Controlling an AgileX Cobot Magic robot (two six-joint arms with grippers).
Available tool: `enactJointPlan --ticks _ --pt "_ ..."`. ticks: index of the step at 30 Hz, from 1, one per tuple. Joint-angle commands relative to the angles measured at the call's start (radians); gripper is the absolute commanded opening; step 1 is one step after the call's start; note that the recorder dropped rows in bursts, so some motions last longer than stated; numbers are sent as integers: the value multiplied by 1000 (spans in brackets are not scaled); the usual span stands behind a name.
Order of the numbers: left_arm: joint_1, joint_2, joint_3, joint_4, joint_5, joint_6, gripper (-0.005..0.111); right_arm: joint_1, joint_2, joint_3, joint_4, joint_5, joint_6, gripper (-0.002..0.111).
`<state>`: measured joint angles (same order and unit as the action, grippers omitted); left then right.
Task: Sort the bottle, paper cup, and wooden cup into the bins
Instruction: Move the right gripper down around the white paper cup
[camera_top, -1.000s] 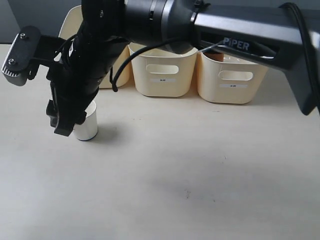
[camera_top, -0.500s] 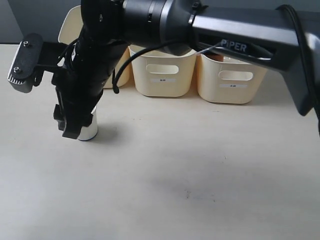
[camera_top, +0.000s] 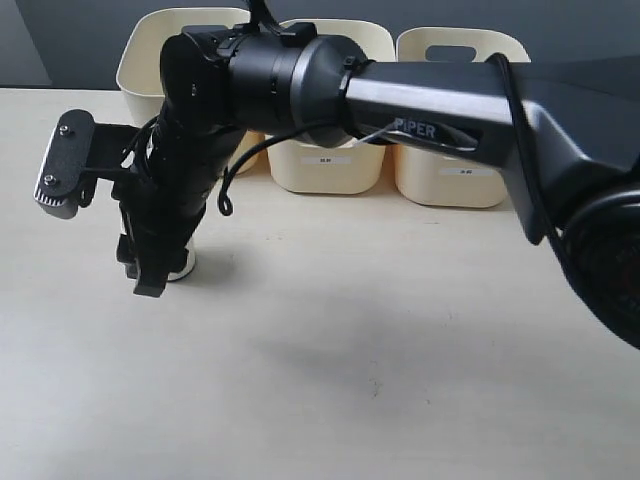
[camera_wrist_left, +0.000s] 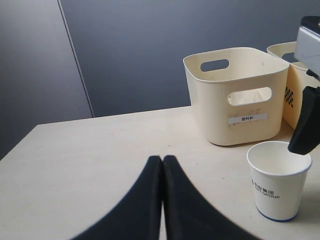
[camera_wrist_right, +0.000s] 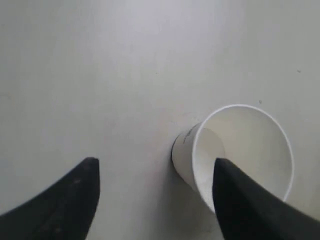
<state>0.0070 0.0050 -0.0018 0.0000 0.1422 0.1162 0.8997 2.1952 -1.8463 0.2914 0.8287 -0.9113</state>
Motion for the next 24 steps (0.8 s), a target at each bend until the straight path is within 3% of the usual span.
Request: enactJointPlan --ticks 1,24 --pt "0 -5 2 0 -7 -1 0 -2 -4 -4 -7 -28 -34 62" --pt "0 -5 2 0 -7 -1 0 -15 72 -4 -38 -192 -36 62"
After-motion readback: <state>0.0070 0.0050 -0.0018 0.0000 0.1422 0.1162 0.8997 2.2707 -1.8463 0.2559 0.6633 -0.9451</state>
